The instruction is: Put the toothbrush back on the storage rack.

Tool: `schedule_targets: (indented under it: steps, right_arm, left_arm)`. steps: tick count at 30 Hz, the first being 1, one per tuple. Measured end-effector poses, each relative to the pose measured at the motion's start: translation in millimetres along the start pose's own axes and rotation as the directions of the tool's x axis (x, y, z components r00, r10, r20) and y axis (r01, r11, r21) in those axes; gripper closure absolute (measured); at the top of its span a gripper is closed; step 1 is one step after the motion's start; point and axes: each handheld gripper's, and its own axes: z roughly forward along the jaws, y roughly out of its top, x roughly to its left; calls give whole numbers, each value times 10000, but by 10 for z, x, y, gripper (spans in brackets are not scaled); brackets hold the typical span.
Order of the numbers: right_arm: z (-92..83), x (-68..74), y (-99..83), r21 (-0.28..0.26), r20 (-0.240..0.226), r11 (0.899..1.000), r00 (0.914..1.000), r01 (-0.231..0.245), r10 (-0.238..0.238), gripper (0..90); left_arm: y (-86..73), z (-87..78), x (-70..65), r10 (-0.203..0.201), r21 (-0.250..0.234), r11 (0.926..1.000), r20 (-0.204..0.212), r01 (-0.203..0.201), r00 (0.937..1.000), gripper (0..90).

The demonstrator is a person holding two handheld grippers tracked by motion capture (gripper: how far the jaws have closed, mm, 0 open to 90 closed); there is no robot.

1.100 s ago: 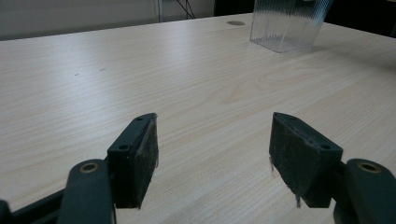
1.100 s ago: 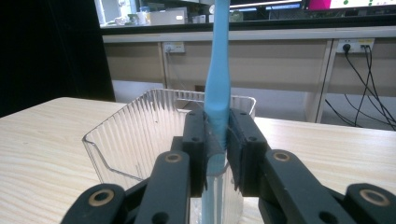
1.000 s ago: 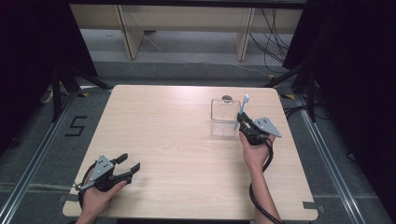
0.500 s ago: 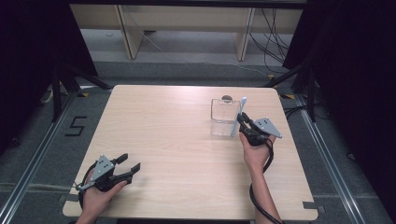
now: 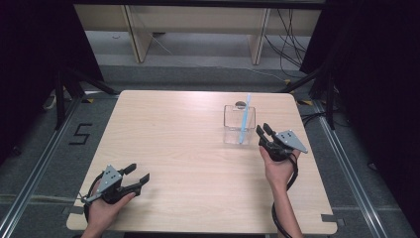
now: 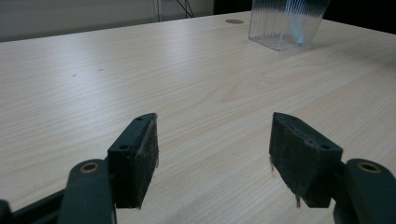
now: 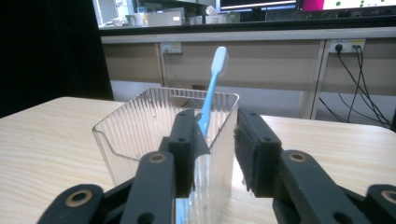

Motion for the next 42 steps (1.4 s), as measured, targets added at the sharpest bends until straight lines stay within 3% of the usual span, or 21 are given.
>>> schedule_targets:
  steps: [3, 4, 6, 9, 10, 13, 14, 19, 21, 24, 27, 28, 29, 30, 32, 33, 35, 36, 39, 41, 42]
  right_arm:
    - [-59, 17, -8, 312, 18, 9994, 9999, -149, 148, 642]
    - [-74, 3, -4, 396, 22, 9991, 9999, 137, -138, 637]
    - [-116, 33, -4, 539, 77, 9984, 9999, -149, 145, 620]
    - [-167, 11, 19, 702, 55, 9971, 9995, 298, -302, 587]
    - [-177, 26, 14, 699, -97, 9975, 9999, 46, -39, 576]
    - [-237, 41, 26, 1181, -146, 9927, 9996, 239, -224, 550]
    - [-244, 57, 18, 1228, -258, 9924, 9997, 80, -49, 543]
    - [-352, 84, 5, 2099, -368, 9769, 9988, 404, -334, 524]
    - [-397, 112, -13, 2307, -396, 9728, 9992, 187, -98, 515]
    - [-453, 105, -44, 2616, -461, 9641, 9984, 449, -340, 499]
    - [-496, 126, -72, 2855, -434, 9580, 9990, 260, -142, 492]
    - [-535, 103, -90, 3136, -499, 9479, 9979, 560, -424, 486]
    - [-561, 116, -102, 3313, -496, 9429, 9986, 349, -196, 485]
    - [-582, 92, -106, 3417, -560, 9377, 9973, 634, -471, 482]
    - [-620, 85, -129, 3629, -563, 9296, 9973, 647, -475, 479]
    - [-653, 97, -132, 3915, -516, 9192, 9984, 410, -225, 476]
    - [-681, 68, -154, 4034, -573, 9130, 9975, 600, -402, 470]
    - [-709, 85, -161, 4241, -466, 9046, 9986, 419, -244, 467]
    - [-759, 50, -188, 4641, -566, 8832, 9973, 674, -463, 450]
    - [-767, 35, -207, 4675, -644, 8812, 9969, 704, -455, 447]
    - [-802, 27, -227, 4940, -622, 8664, 9969, 728, -483, 441]
  left_arm:
    - [0, -2, -3, 22, -4, 10000, 11, -22, 10000, 324]
    - [0, -2, -3, 25, 1, 10000, 11, -25, 10000, 323]
    - [-1, -2, -6, 28, 5, 10000, 2, -28, 10000, 323]
    - [0, 0, -7, 15, 10, 10000, -17, -15, 10000, 323]
    - [0, 1, -7, -1, 0, 10000, -15, 1, 10000, 323]
    - [0, 1, -6, -8, -5, 10000, -15, 8, 10000, 324]
    - [0, 1, -6, -3, -8, 10000, -18, 3, 10000, 324]
    - [0, 5, -5, -30, -1, 10000, -11, 30, 10000, 324]
    - [-1, 1, -6, -37, -14, 10000, -21, 37, 10000, 324]
    - [-1, -2, -3, -61, -26, 10000, -23, 61, 10000, 324]
    - [1, 0, -3, -70, 31, 10000, -56, 70, 10000, 324]
    - [2, 2, -4, -70, 44, 10000, -62, 70, 10000, 324]
    - [0, 2, -4, -59, 1, 10000, -42, 59, 10000, 324]
    - [-1, 1, -5, -67, -12, 10000, -42, 67, 10000, 324]
    - [-1, -2, -4, -77, -22, 10000, -54, 77, 10000, 324]
    - [-1, -2, -3, -72, -23, 10000, -50, 71, 10000, 324]
    - [-1, -2, -3, -73, -27, 10000, -43, 73, 10000, 324]
    - [-1, -2, -3, -77, -19, 10000, -44, 77, 10000, 324]
    - [-1, -1, -2, -72, -16, 10000, -38, 72, 10000, 324]
    - [-1, -2, -3, -75, -24, 10000, -43, 75, 10000, 324]
    - [3, -14, -5, -53, 94, 9999, -106, 54, 9999, 324]
